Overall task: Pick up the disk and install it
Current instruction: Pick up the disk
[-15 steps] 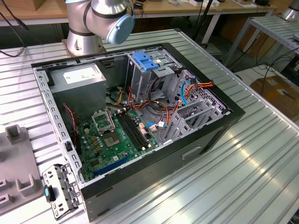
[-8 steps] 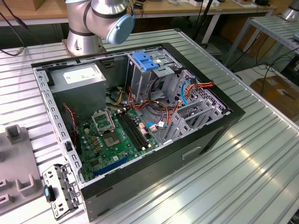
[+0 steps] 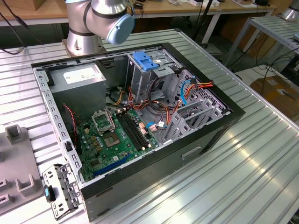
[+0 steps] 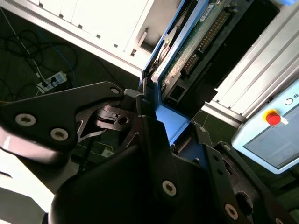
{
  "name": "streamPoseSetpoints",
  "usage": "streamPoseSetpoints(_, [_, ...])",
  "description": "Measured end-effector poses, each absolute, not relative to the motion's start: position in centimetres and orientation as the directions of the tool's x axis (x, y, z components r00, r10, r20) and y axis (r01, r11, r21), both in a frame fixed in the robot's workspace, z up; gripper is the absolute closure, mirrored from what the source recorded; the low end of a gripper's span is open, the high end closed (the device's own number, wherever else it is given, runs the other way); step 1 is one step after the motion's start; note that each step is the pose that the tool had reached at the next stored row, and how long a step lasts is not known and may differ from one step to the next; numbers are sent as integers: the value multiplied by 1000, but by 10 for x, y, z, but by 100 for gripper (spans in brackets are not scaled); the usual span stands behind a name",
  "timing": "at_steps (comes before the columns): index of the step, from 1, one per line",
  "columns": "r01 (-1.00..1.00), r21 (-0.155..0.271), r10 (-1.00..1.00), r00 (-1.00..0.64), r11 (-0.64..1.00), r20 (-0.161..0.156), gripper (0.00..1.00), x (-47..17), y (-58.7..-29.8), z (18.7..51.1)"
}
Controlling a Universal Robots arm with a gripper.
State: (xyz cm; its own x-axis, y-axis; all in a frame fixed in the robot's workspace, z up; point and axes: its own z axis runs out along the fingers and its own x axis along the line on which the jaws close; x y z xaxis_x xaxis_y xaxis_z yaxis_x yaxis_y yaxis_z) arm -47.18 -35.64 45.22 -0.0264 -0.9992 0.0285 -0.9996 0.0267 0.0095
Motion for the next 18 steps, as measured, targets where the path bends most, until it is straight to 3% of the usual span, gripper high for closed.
streamPoseSetpoints(18, [-1000,11,-999,-26,27,29,63,-472,-356,466])
